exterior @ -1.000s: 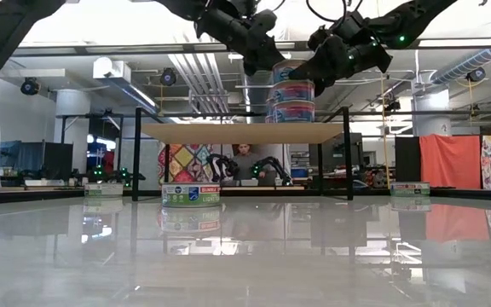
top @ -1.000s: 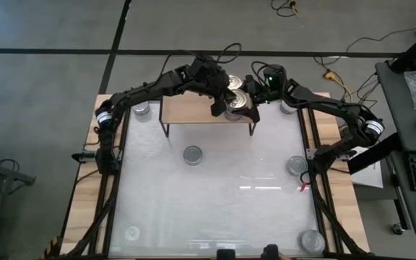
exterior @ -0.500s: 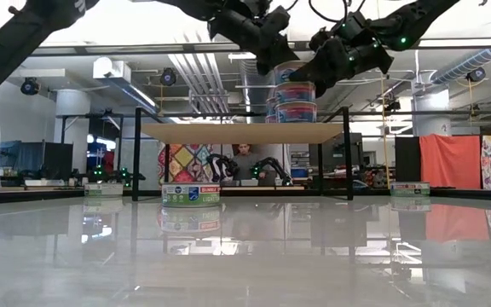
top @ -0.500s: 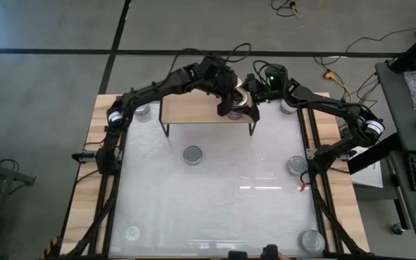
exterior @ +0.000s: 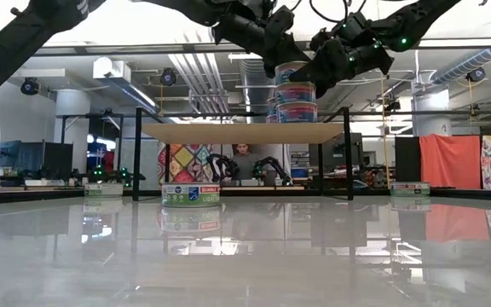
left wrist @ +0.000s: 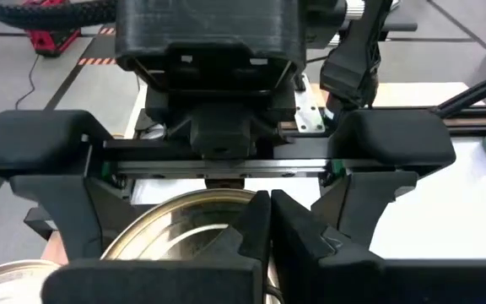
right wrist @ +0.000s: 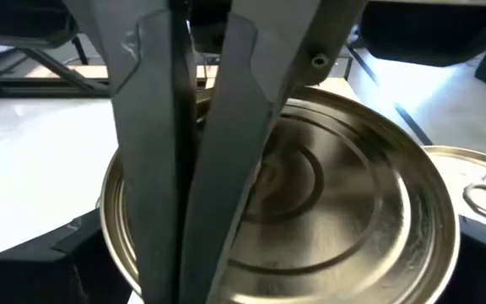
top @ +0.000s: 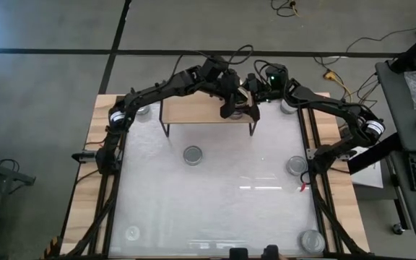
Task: Stack canned seafood by type on shelf
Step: Stack the blue-pink tuna can on top of the other blue-pink tuna can on the shelf
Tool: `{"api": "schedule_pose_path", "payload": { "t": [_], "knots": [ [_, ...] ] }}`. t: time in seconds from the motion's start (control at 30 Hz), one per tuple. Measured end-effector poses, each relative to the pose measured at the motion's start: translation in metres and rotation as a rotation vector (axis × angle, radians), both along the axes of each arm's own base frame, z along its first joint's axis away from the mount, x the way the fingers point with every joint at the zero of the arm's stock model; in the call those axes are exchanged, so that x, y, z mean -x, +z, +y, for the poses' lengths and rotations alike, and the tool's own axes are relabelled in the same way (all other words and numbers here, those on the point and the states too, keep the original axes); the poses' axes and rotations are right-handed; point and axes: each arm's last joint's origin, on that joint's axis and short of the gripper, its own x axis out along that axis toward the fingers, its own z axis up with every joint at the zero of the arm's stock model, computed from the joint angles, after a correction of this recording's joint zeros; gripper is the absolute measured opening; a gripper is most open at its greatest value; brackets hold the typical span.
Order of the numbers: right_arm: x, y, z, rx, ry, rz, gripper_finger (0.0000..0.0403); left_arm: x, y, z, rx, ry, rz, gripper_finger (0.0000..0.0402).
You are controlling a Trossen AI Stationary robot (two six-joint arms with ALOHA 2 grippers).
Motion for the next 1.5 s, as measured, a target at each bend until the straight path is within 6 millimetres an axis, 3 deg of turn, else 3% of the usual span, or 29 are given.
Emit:
{"api": "schedule_pose_path", "payload": {
  "t": [0.4,1.5],
  "knots": [
    [0.012,0.011,0.011,-0.040,-0.022,0.034,0.0400,0.000,-0.018,0.001,0.025,0.014,0.042,0.0000],
    [0.048,0.019,0.033,-0.022,-0.058,0.217,0.0400,0.004,-0.017,0.002,0.051,0.032,0.063,0.0000]
  ]
}}
